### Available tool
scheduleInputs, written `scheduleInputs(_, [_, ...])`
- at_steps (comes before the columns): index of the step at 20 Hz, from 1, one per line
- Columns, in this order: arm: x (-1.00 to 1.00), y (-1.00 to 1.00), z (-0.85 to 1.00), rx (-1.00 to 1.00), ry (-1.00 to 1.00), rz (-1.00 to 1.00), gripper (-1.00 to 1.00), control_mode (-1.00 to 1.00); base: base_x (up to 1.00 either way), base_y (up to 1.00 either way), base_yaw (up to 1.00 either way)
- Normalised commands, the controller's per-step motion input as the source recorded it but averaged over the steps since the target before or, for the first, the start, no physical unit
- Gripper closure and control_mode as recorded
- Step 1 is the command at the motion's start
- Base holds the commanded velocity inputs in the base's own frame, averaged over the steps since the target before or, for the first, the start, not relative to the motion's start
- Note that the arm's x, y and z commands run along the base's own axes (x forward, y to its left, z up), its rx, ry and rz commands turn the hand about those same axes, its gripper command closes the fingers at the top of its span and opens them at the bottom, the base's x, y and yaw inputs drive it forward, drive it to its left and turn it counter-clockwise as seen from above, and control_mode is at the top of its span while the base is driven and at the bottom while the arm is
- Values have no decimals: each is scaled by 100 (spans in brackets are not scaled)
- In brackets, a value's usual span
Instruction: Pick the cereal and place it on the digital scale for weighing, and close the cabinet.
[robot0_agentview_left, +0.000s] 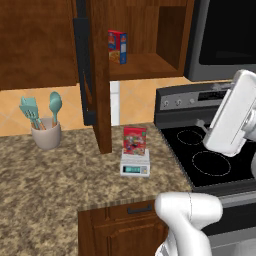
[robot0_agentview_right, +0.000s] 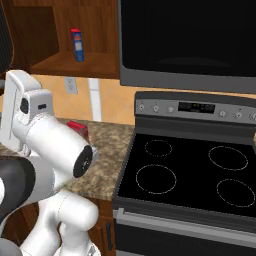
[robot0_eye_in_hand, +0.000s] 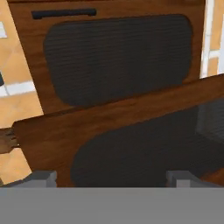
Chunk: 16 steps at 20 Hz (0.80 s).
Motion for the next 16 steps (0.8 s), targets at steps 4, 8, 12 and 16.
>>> scheduleInputs(4, [-100, 100, -6, 5, -28, -43, -100, -100, 0, 0, 0])
scheduleInputs(8, [-100, 100, -22, 15, -27, -45, -100, -100, 0, 0, 0])
scheduleInputs(12, [-94, 100, -42, 18, -18, -41, -100, -100, 0, 0, 0])
scheduleInputs(16, [-40, 100, -69, 11, -9, -33, -100, -100, 0, 0, 0])
